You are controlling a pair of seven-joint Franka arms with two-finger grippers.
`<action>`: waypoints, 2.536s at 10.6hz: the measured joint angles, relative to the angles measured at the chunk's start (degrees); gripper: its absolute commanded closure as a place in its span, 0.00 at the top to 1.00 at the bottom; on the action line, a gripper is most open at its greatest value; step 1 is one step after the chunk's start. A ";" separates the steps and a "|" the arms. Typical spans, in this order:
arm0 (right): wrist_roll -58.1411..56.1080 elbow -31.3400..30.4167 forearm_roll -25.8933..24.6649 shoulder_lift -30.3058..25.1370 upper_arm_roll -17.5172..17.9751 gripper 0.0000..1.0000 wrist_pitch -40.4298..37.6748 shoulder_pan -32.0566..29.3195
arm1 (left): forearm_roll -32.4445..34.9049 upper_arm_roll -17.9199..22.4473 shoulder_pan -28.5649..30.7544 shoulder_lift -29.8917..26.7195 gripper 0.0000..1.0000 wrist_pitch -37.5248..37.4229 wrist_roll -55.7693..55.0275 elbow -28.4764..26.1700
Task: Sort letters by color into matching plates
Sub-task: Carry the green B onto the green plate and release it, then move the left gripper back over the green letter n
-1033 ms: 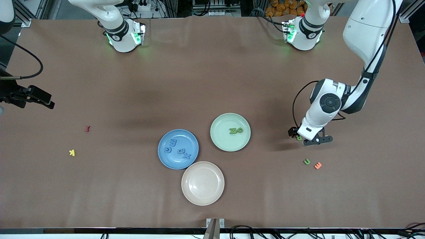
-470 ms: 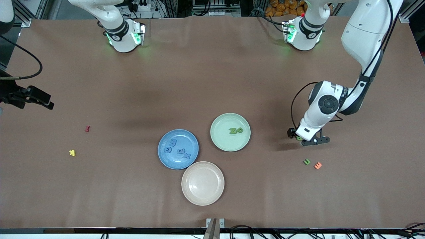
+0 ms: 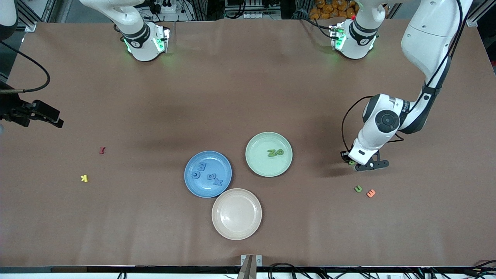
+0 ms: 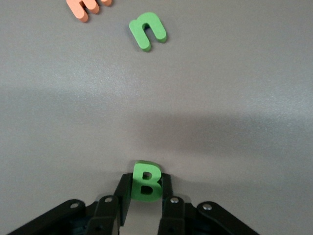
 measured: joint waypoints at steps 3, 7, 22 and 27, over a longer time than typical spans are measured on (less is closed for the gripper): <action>-0.02 -0.01 0.01 0.03 0.02 1.00 0.01 0.18 | 0.00 -0.87 0.08 0.05 0.00 0.36 -0.09 0.66; -0.03 -0.16 0.04 0.38 0.05 1.00 0.98 0.58 | -7.08 -5.68 0.10 -0.99 0.00 0.44 -2.47 3.93; -0.03 -0.25 0.04 0.73 0.00 1.00 1.49 1.30 | -6.89 -8.79 -22.30 6.07 1.00 -0.33 -32.25 17.73; -0.03 -0.25 0.04 0.88 0.01 1.00 1.52 1.59 | -1.82 -3.31 -21.82 5.93 1.00 -6.18 -32.15 19.30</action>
